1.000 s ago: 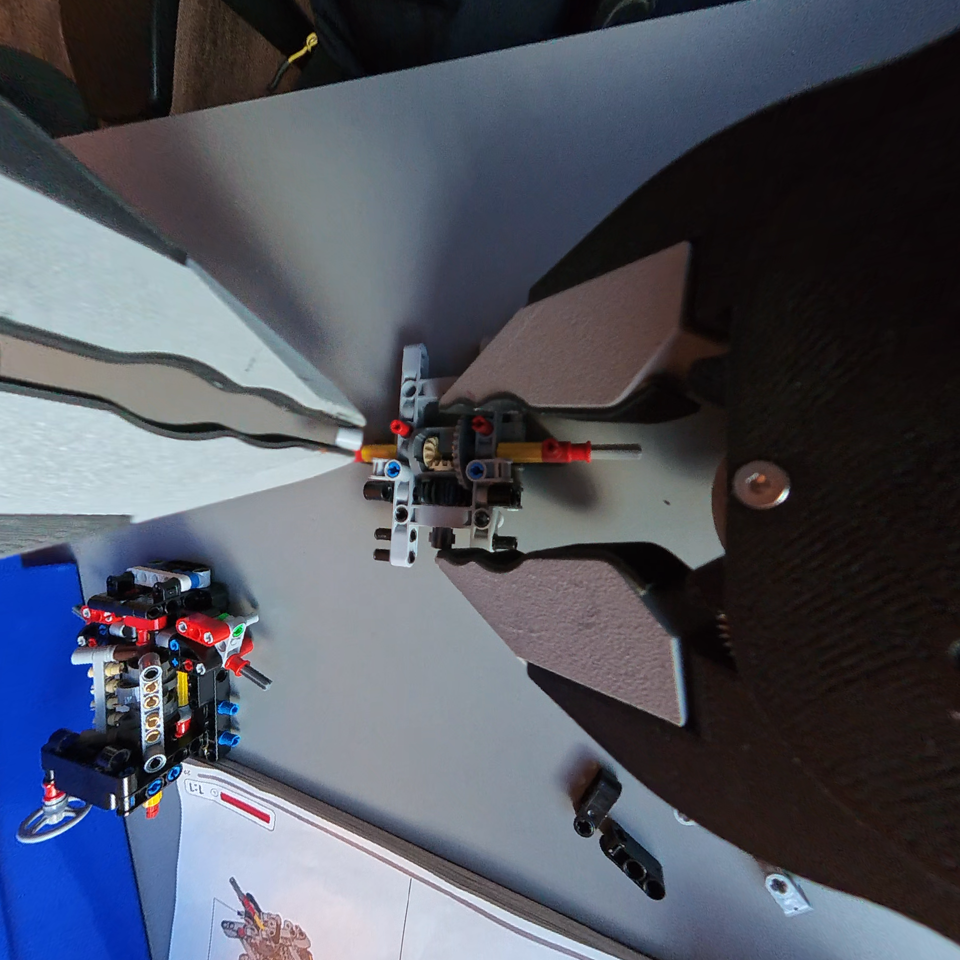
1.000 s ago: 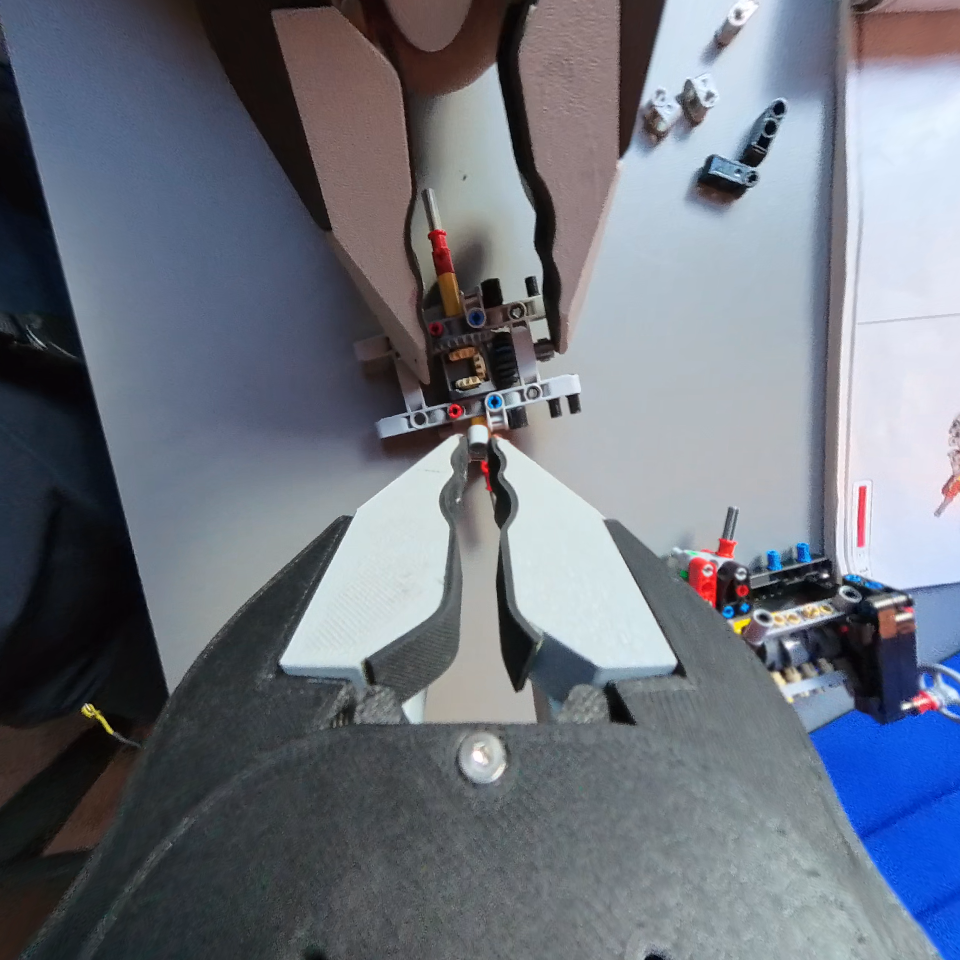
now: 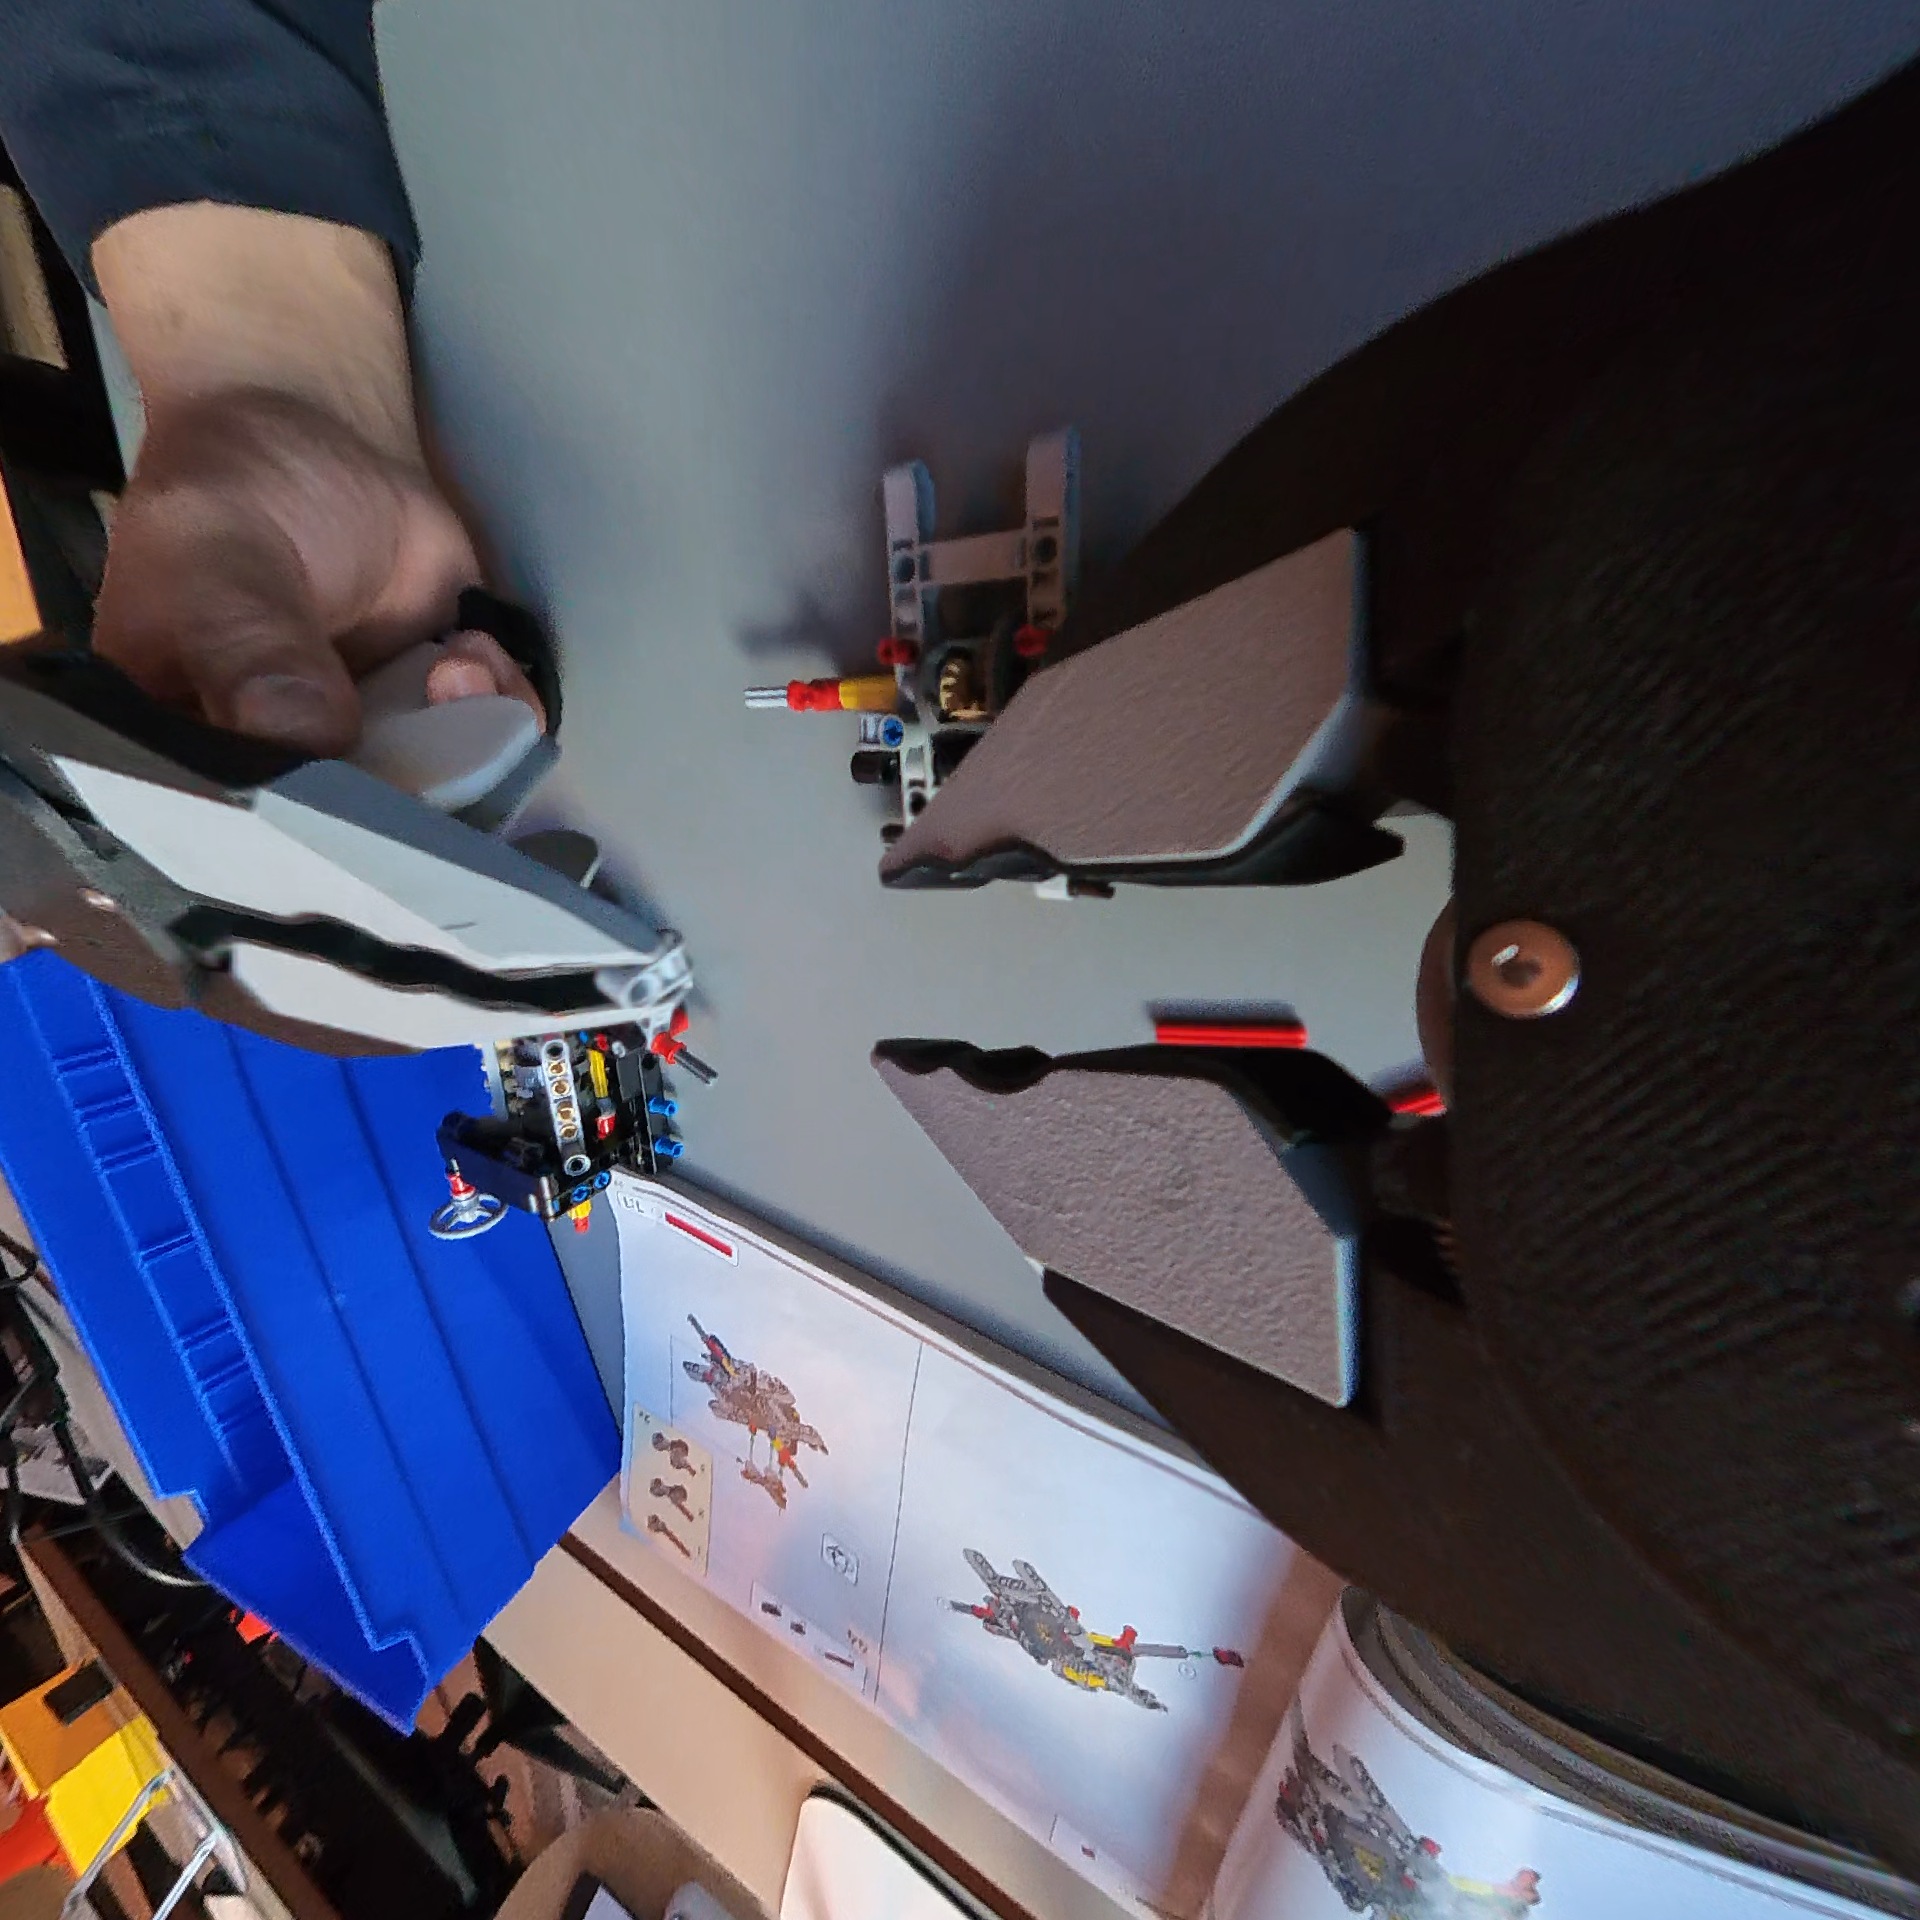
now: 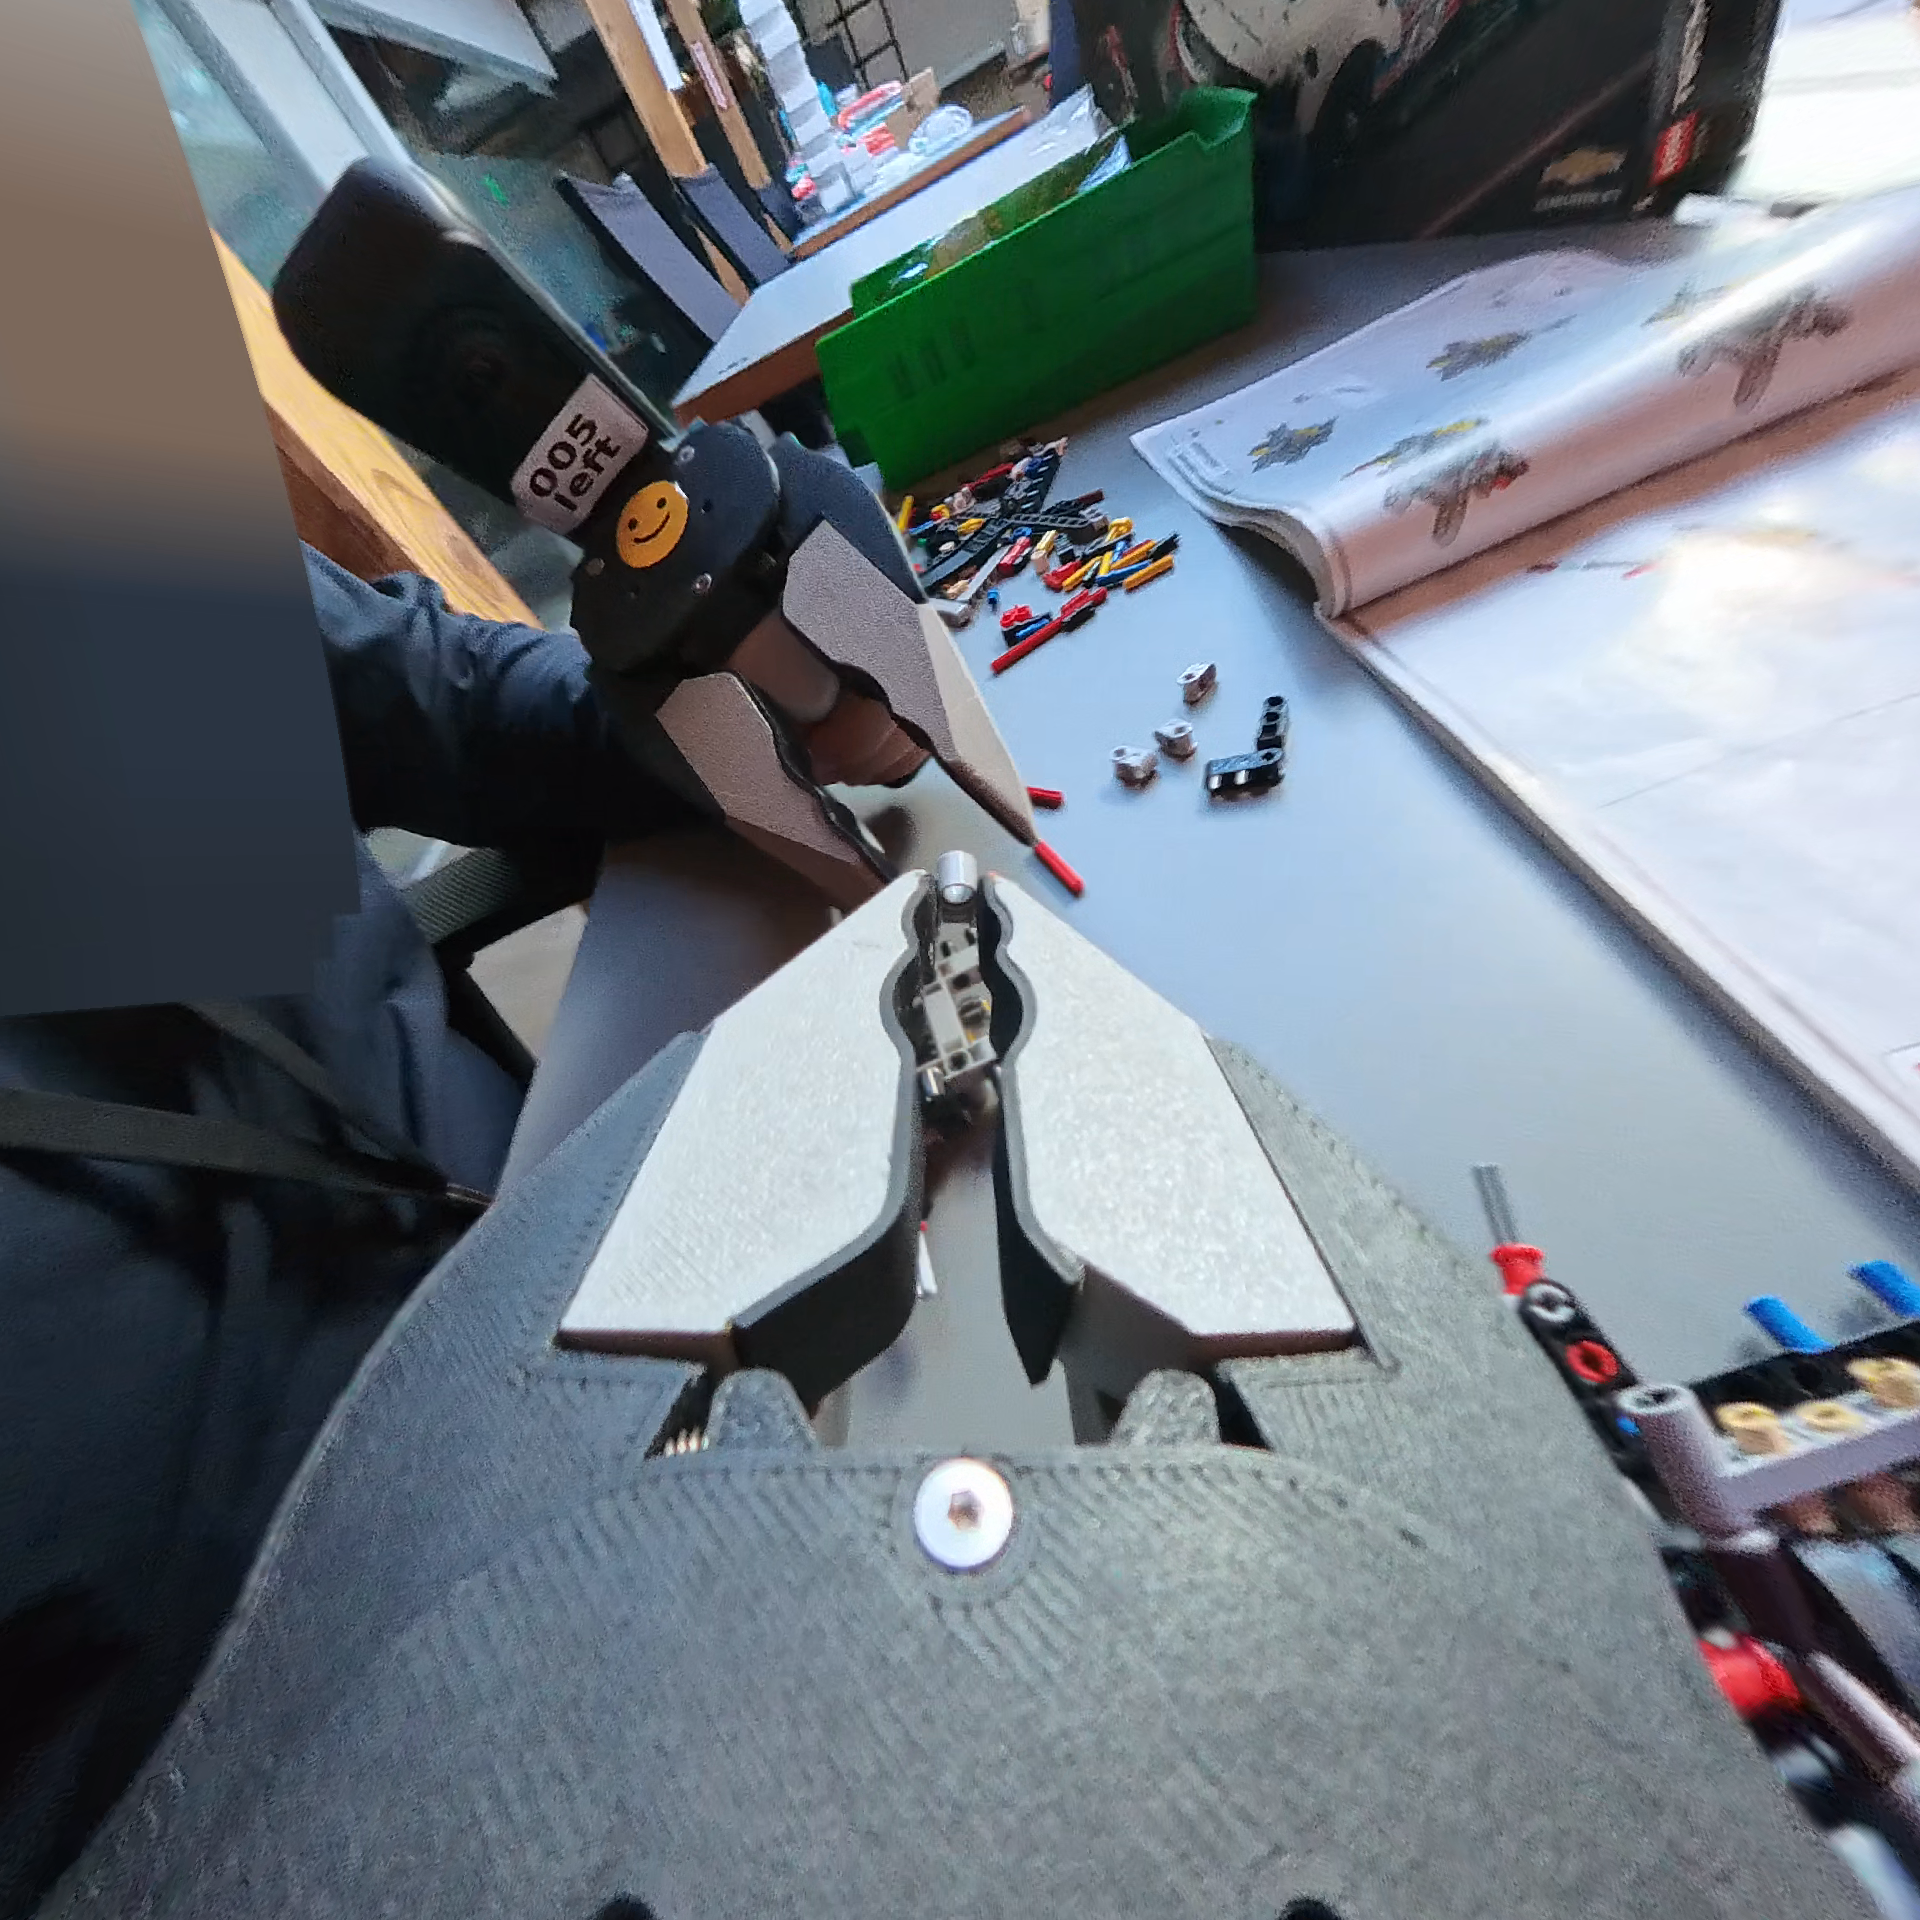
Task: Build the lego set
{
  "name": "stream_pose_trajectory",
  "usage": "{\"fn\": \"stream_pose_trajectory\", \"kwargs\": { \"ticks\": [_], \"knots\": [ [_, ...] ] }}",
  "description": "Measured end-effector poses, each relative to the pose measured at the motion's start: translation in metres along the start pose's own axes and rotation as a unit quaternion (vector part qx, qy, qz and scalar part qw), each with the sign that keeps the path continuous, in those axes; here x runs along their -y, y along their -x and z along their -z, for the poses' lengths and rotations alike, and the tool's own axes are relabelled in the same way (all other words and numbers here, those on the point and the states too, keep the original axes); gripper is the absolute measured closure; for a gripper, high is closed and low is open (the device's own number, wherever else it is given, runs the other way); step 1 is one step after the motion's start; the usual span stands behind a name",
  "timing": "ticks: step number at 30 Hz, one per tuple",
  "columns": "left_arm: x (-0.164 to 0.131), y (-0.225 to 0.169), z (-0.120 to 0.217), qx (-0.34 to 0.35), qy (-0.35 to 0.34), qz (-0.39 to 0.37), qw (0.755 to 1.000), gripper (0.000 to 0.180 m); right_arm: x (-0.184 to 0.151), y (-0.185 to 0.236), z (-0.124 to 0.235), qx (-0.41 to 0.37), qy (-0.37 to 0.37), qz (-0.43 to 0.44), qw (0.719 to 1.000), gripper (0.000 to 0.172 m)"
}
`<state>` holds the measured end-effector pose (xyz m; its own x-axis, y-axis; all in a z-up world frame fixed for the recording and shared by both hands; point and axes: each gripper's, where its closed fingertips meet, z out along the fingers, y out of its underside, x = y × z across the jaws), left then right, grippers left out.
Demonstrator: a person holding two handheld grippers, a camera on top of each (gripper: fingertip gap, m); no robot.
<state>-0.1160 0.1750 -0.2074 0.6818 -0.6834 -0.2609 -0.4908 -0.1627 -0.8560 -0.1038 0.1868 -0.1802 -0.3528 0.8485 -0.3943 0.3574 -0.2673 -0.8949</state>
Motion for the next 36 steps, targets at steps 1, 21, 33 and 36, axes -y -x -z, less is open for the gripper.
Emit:
{"fn": "stream_pose_trajectory", "kwargs": {
  "ticks": [1,21,33,36],
  "knots": [
    [0.001,0.000,-0.001,0.003,0.001,-0.002,1.000,0.154,-0.001,0.001,-0.003,0.012,0.000,-0.016,1.000,0.167],
    [0.006,-0.006,-0.003,0.043,0.009,-0.096,0.994,0.154,-0.006,0.016,-0.022,0.073,0.007,-0.079,0.994,0.167],
    [0.007,-0.002,0.000,0.060,0.010,-0.113,0.992,0.160,-0.004,0.014,-0.019,0.080,-0.003,-0.095,0.992,0.167],
    [0.006,-0.002,0.000,0.061,0.012,-0.114,0.991,0.160,-0.004,0.014,-0.019,0.080,-0.001,-0.094,0.992,0.167]
  ]
}}
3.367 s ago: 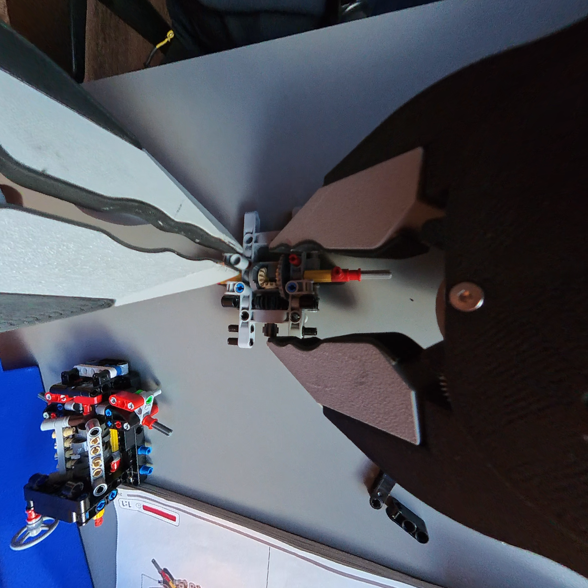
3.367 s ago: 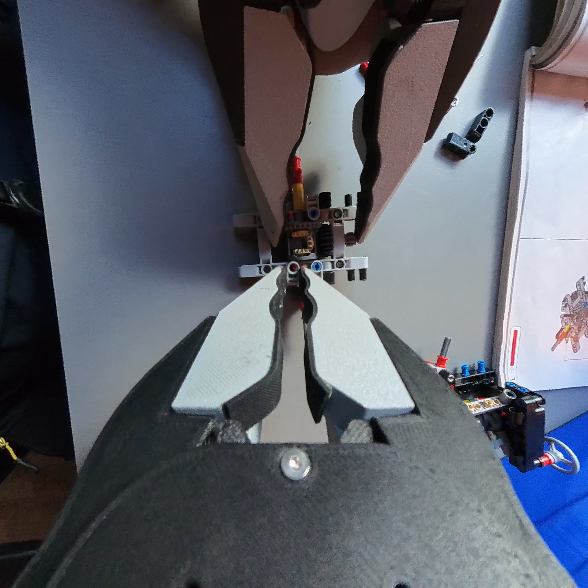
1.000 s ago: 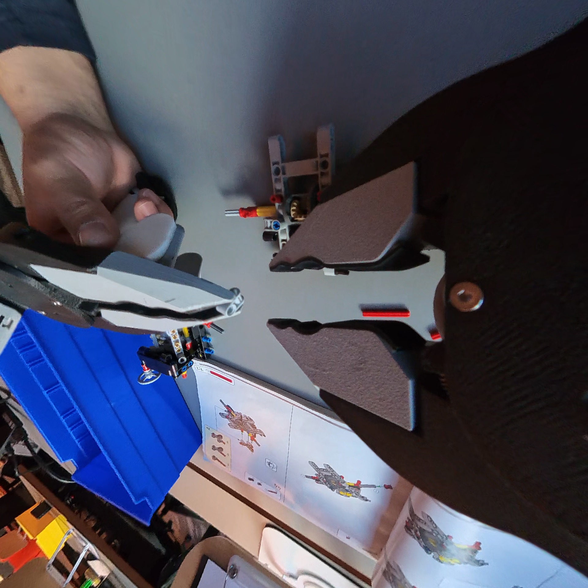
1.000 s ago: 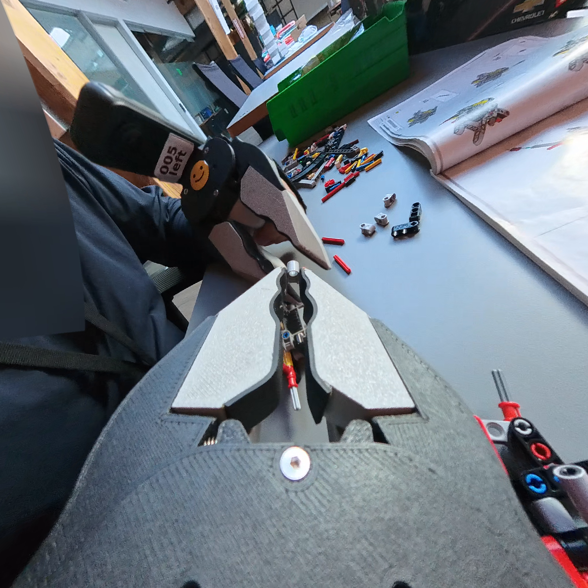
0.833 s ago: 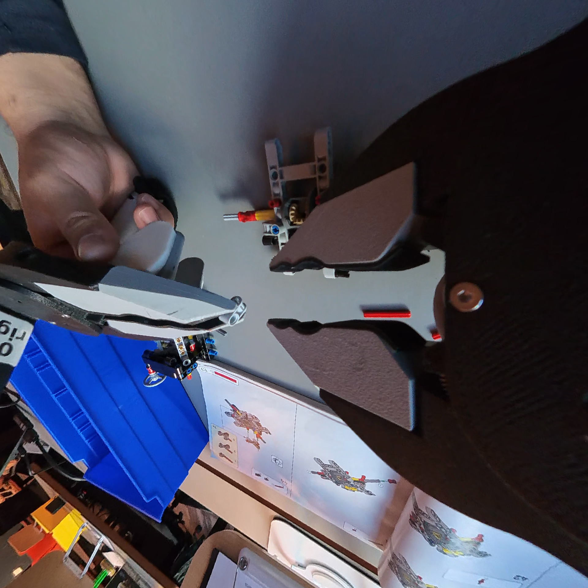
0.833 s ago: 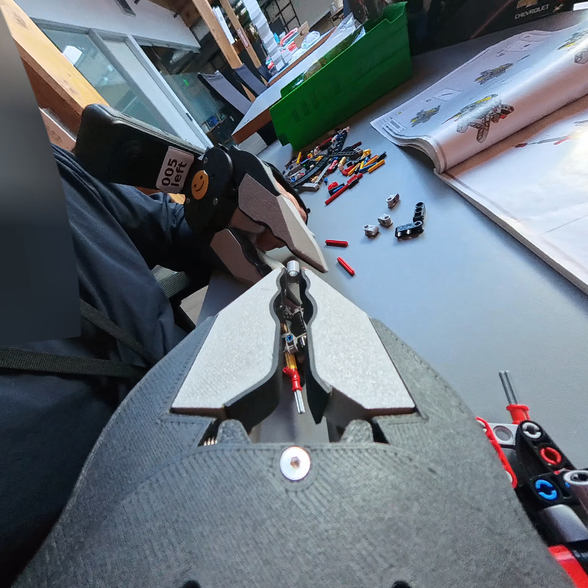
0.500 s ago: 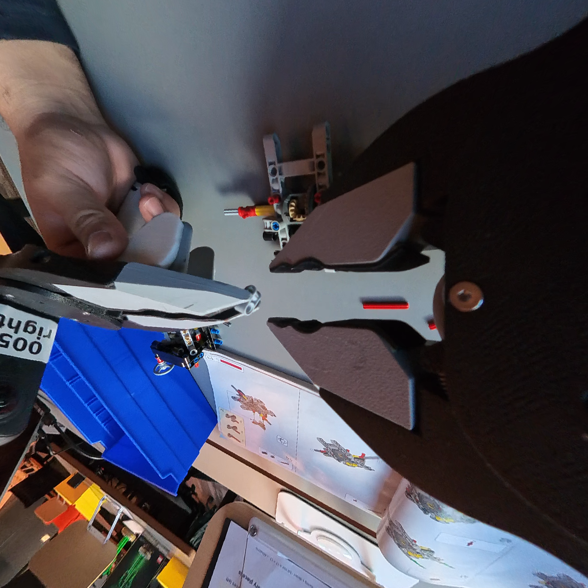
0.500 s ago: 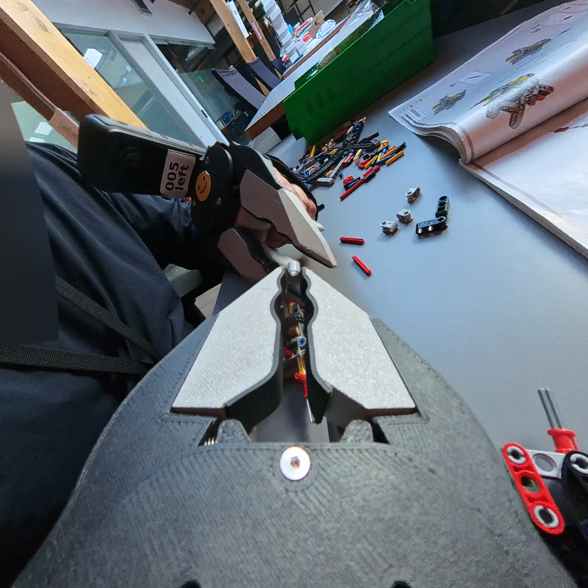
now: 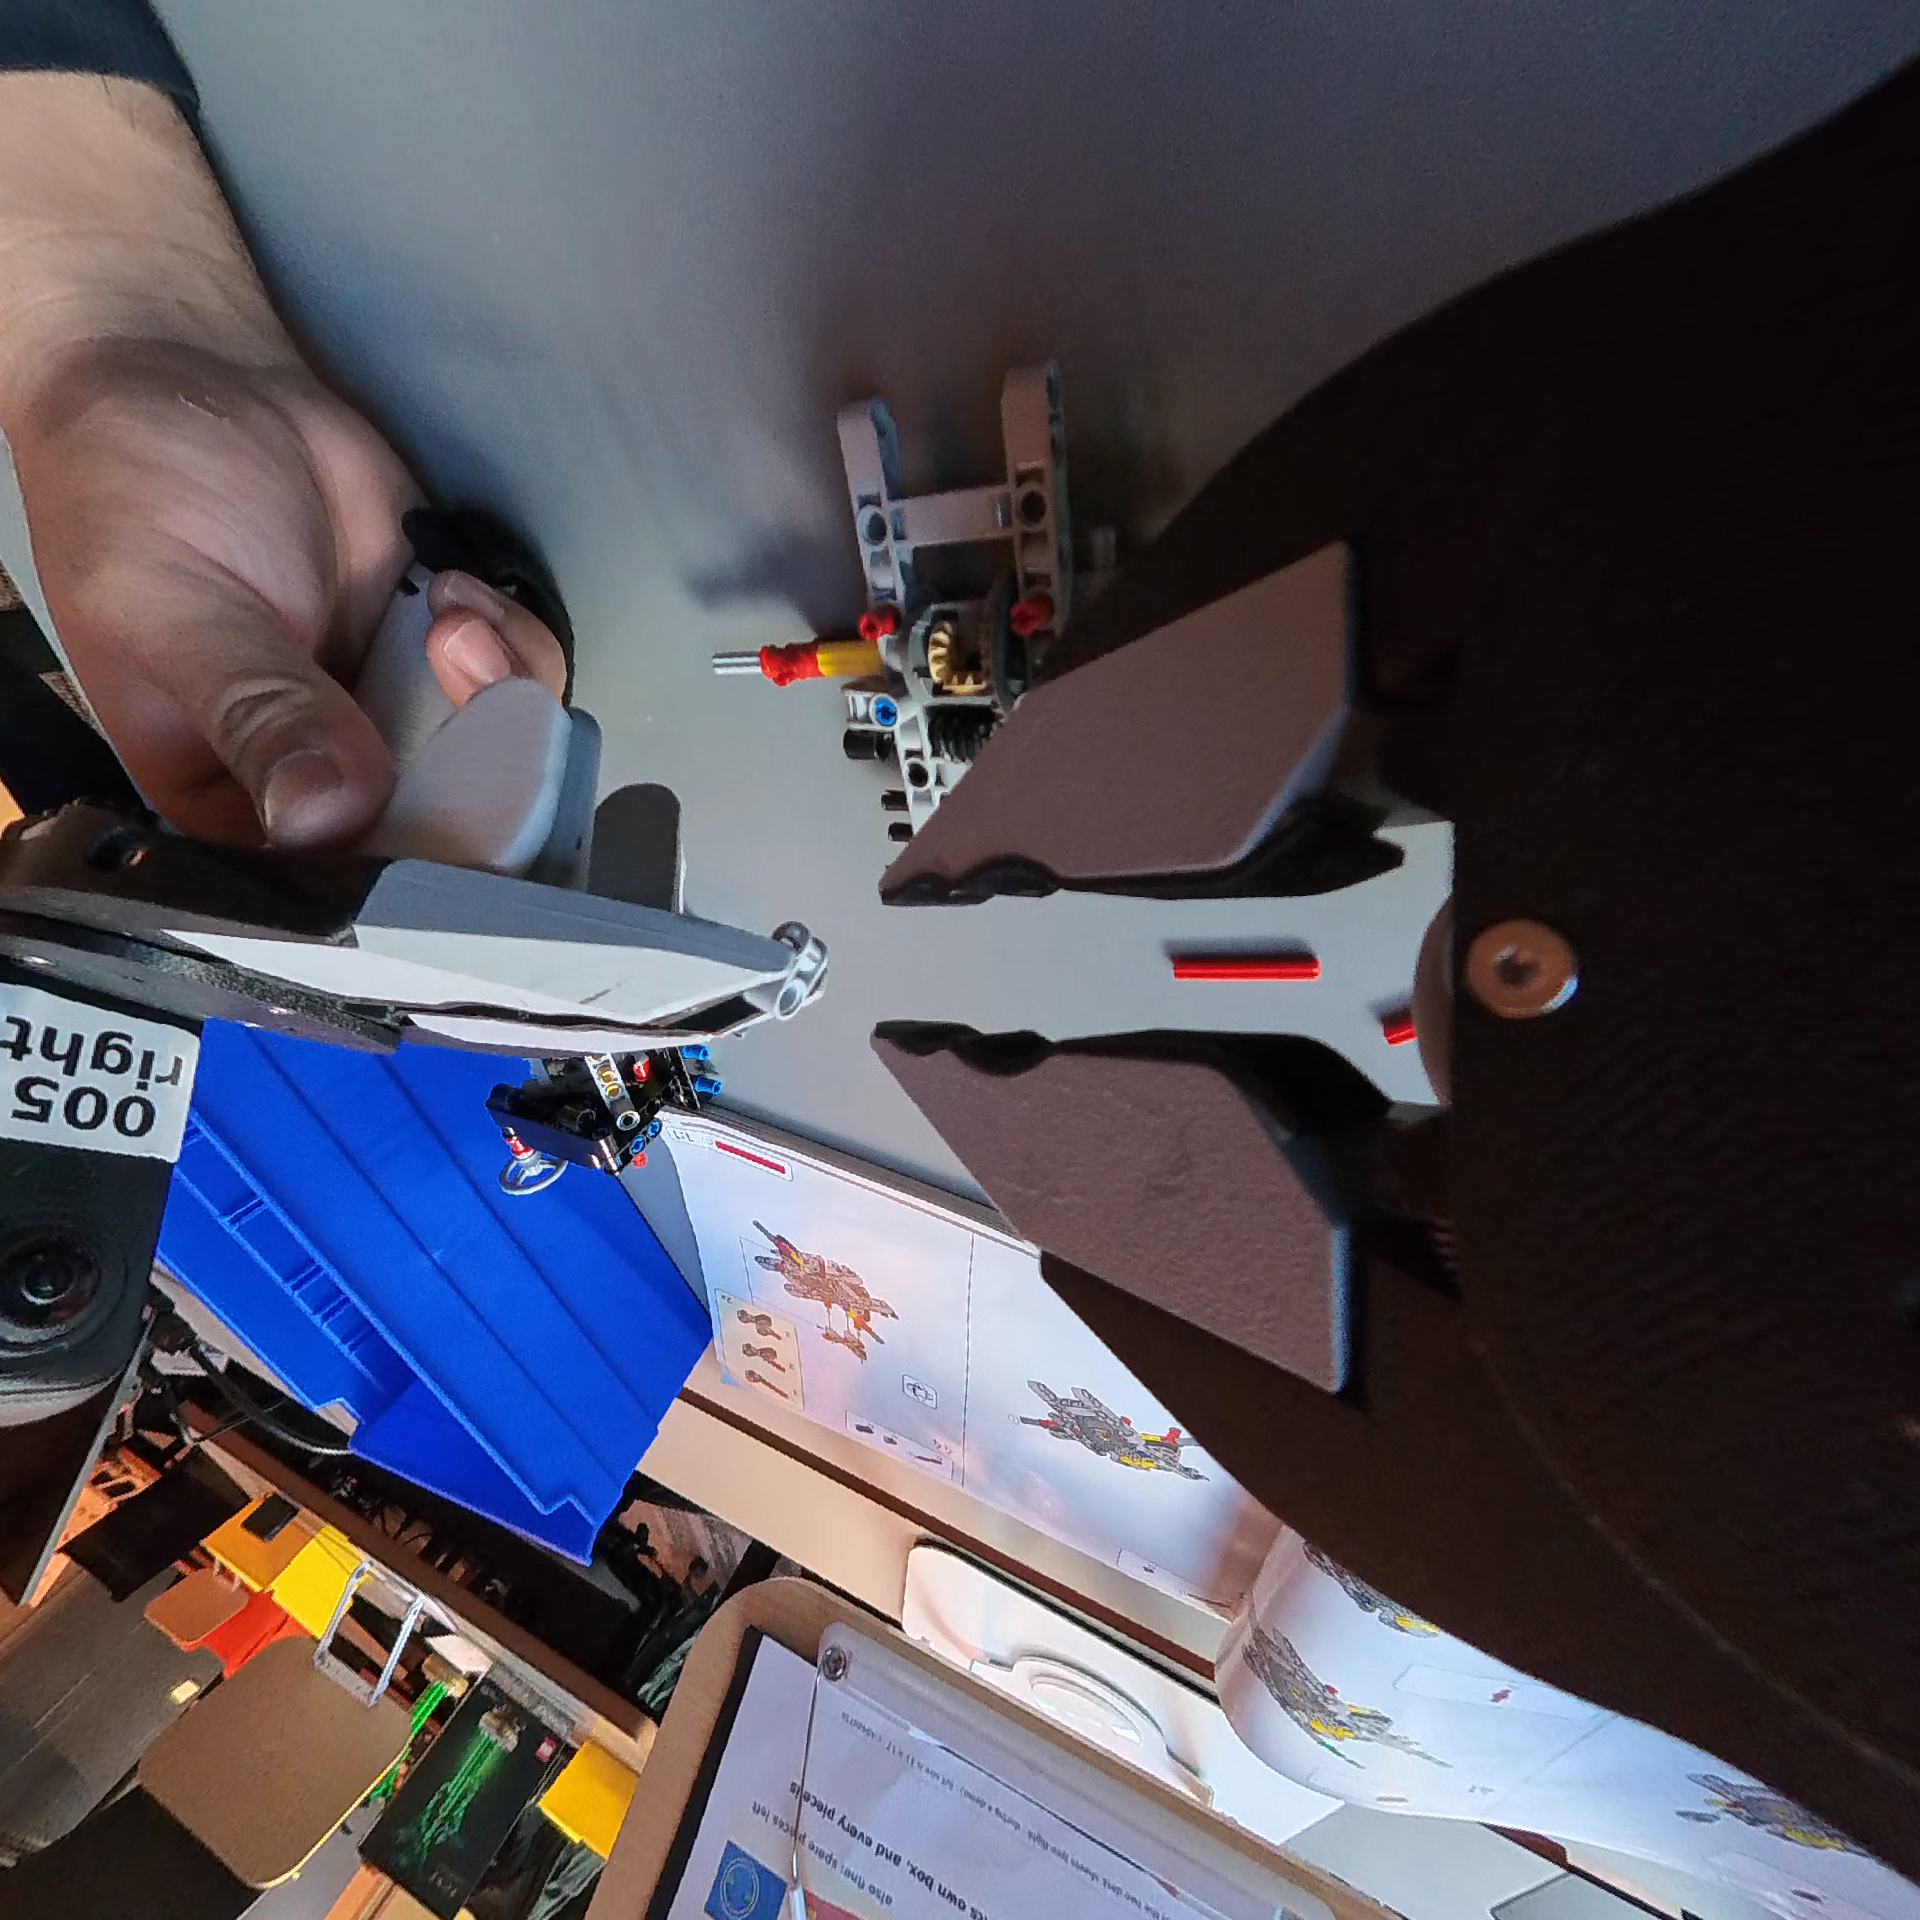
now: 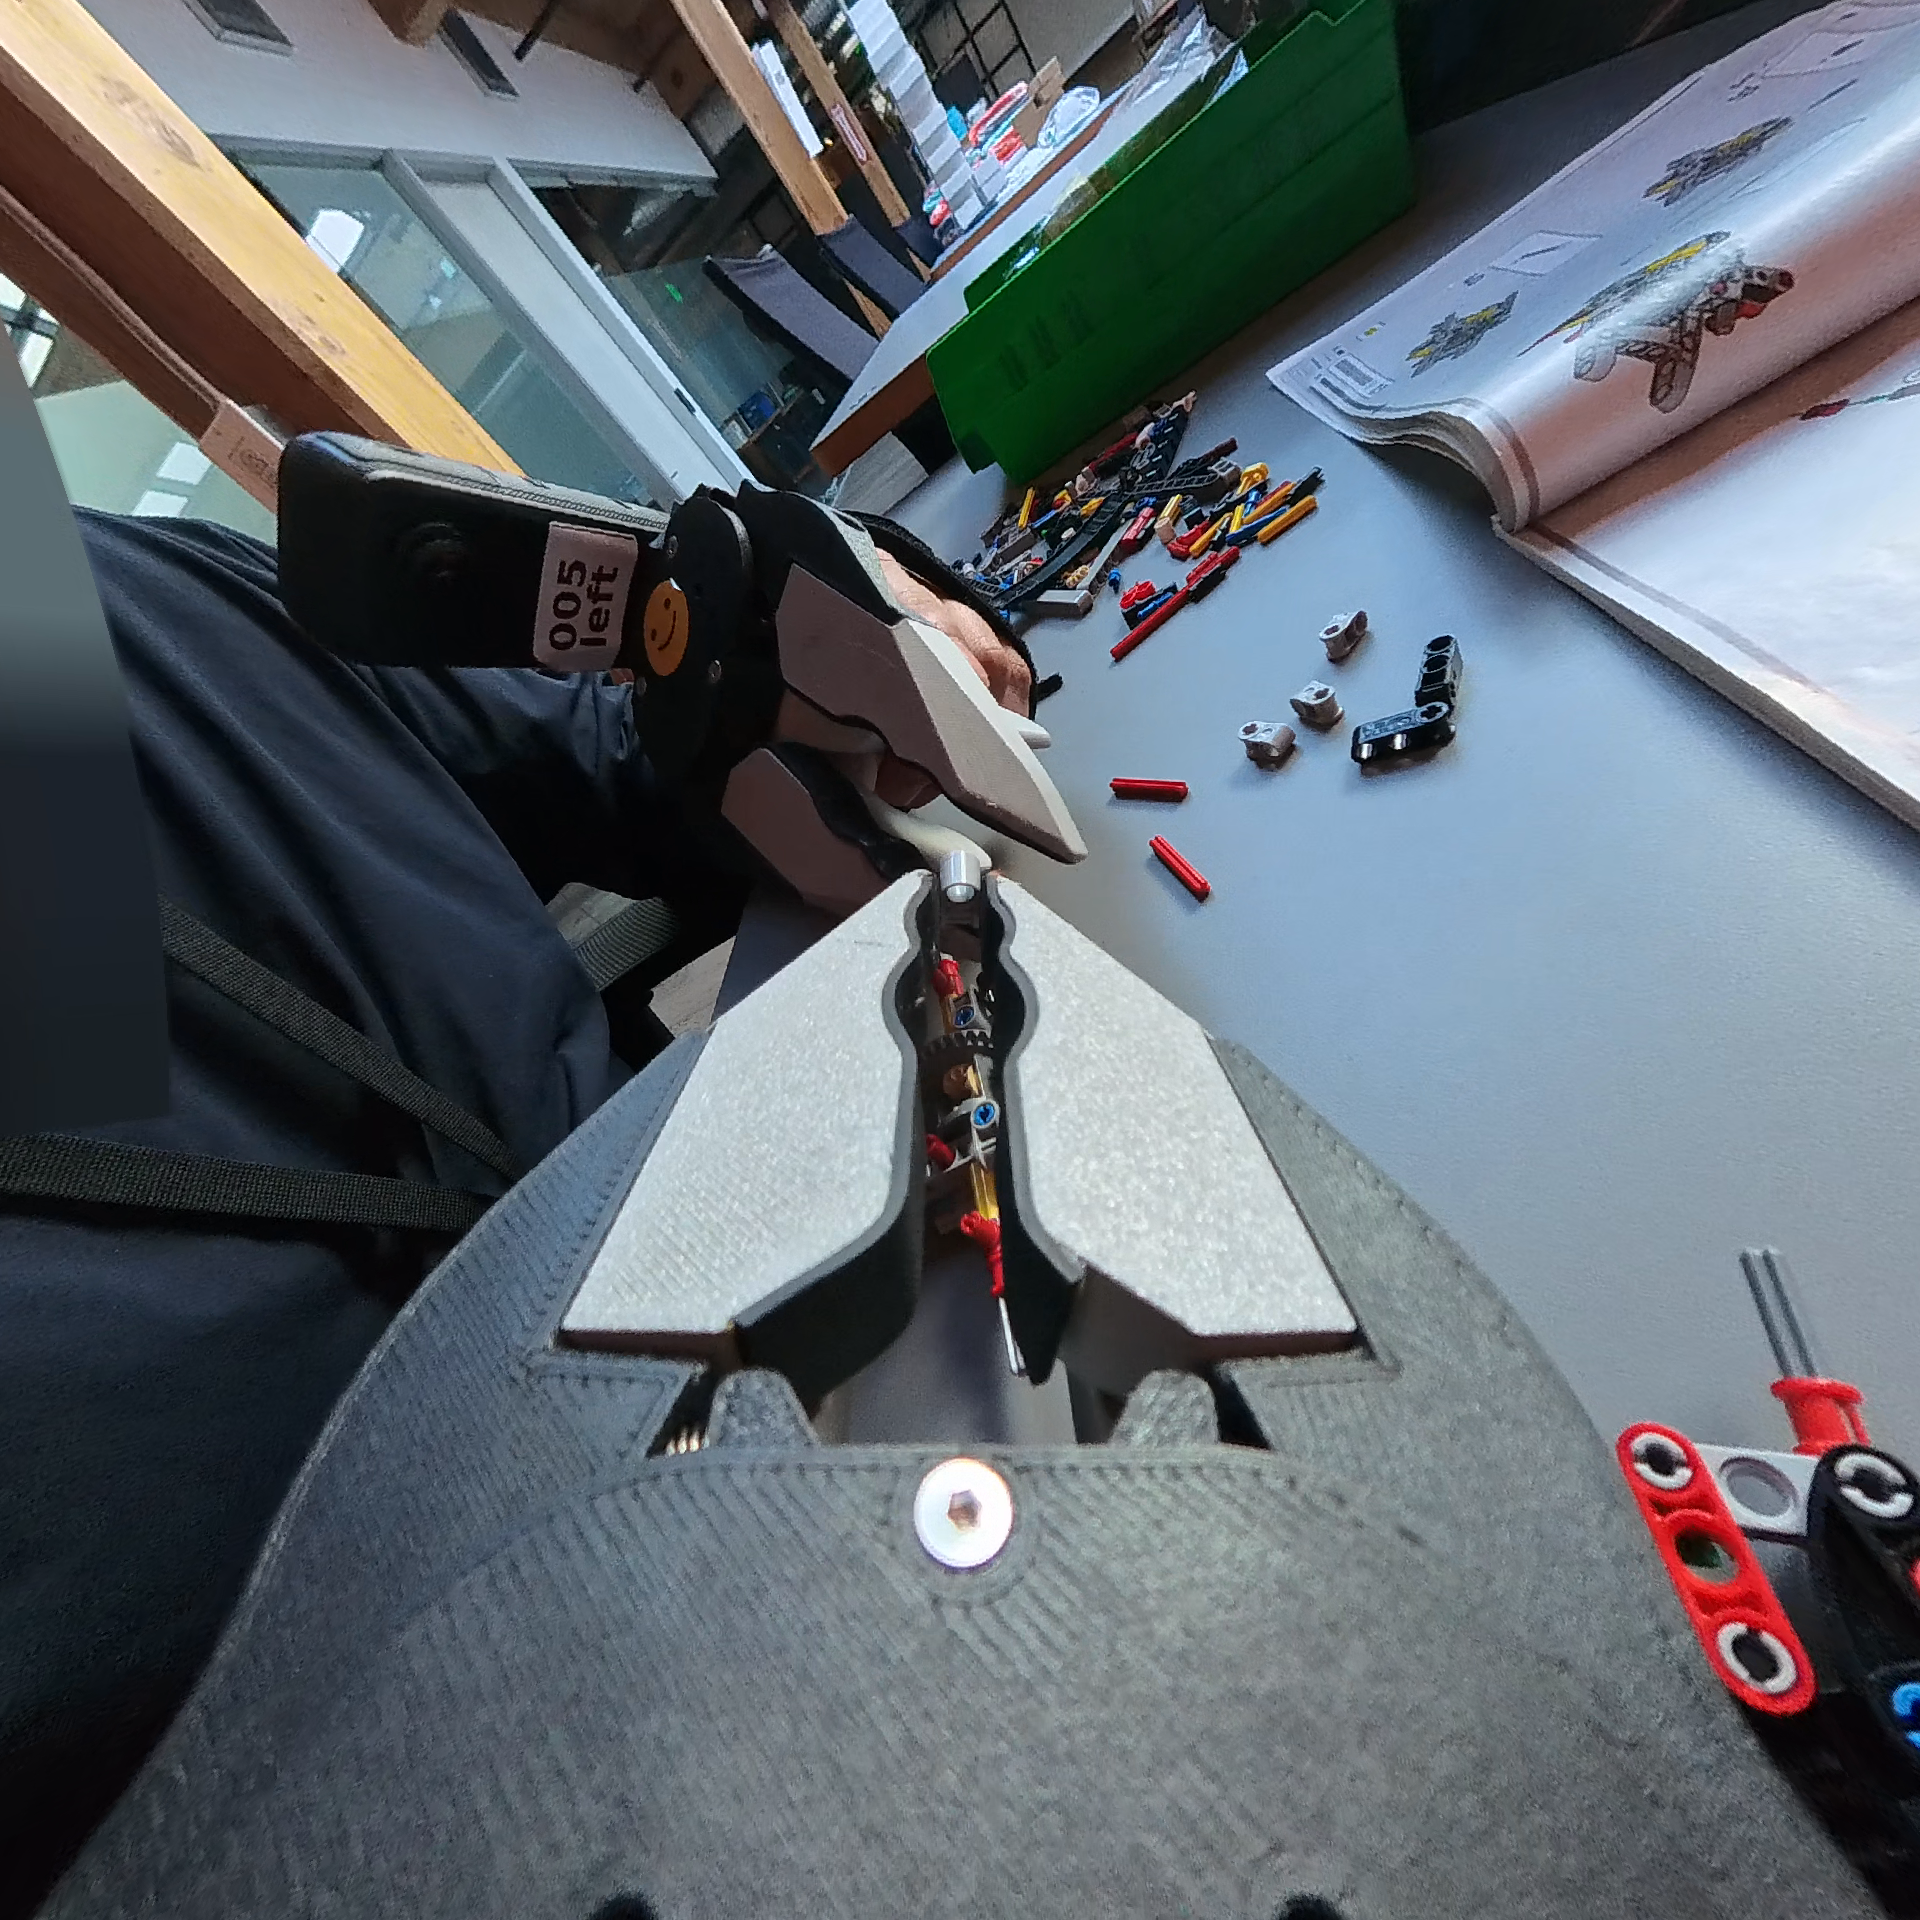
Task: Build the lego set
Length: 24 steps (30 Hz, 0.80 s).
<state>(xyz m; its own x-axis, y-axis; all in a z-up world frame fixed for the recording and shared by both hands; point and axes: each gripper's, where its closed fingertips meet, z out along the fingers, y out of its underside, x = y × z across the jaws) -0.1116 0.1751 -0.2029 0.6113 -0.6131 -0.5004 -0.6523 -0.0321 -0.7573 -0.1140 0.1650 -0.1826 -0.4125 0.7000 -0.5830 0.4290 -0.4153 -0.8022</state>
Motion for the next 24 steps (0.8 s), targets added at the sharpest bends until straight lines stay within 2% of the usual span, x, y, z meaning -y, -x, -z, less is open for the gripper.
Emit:
{"fn": "stream_pose_trajectory", "kwargs": {
  "ticks": [14,20,24],
  "knots": [
    [-0.003,0.002,-0.001,0.005,0.008,0.002,1.000,0.160,0.001,-0.001,0.002,-0.004,-0.001,0.000,1.000,0.168],
    [-0.006,0.007,0.000,0.009,0.012,0.015,1.000,0.160,0.015,-0.008,0.018,-0.028,-0.037,0.009,0.999,0.168],
    [-0.005,0.001,-0.002,0.002,0.012,0.004,1.000,0.159,0.007,-0.005,0.009,-0.018,-0.016,0.006,1.000,0.167]
  ]
}}
